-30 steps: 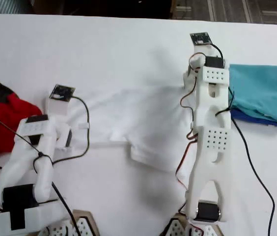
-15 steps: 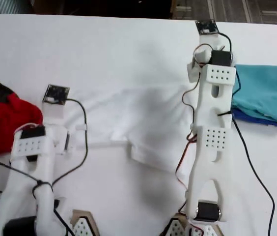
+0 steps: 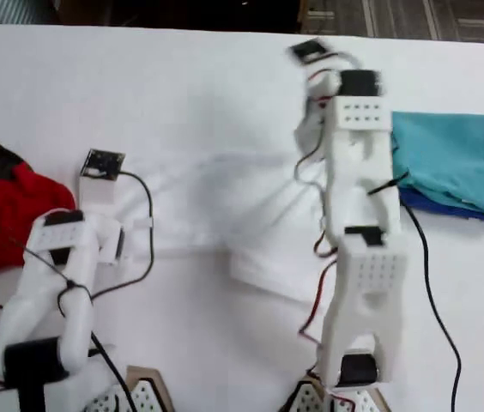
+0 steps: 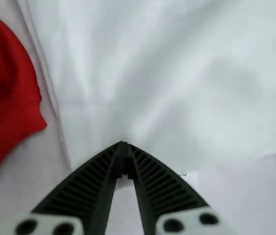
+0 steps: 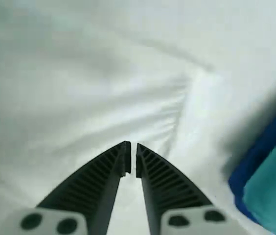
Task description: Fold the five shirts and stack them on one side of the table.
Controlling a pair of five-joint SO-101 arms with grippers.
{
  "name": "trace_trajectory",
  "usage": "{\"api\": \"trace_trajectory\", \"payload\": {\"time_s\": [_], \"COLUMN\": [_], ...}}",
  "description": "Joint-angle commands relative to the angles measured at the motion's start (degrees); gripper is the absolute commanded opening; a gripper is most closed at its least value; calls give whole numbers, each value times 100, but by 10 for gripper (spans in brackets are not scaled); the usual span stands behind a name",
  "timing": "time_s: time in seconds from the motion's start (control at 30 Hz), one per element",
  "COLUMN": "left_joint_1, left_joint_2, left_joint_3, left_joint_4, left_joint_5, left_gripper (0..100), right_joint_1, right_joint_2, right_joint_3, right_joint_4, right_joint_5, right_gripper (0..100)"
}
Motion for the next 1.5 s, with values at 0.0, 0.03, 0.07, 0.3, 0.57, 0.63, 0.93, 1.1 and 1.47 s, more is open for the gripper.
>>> {"api": "trace_trajectory", "payload": {"time_s": [0.0,0.03,0.07,0.3,0.57,0.63,0.93,1.1,1.47], "left_joint_1": [-53,-53,-53,-53,-53,-53,-44,-44,-35], "left_joint_2": [264,325,360,422,422,431,431,431,431], "left_joint_3": [-453,-514,-541,-558,-558,-558,-558,-558,-558], "left_joint_4": [167,202,202,158,158,158,158,158,158], "left_joint_5": [35,35,35,35,44,44,35,35,35], "left_gripper": [27,27,27,27,27,27,27,27,27], "right_joint_1": [-593,-734,-840,-1446,-1842,-2026,-2088,-1798,-1815], "right_joint_2": [-1895,-2255,-2571,-3987,-4382,-4470,-4435,-3653,-3477], "right_joint_3": [2462,3077,3666,6629,7956,8097,8826,8993,8721], "right_joint_4": [-66,-251,-470,-1780,-2176,-2255,-3495,-3837,-3196], "right_joint_5": [501,589,659,888,888,1037,1433,1424,1442], "right_gripper": [28,28,29,180,210,209,208,208,208]}}
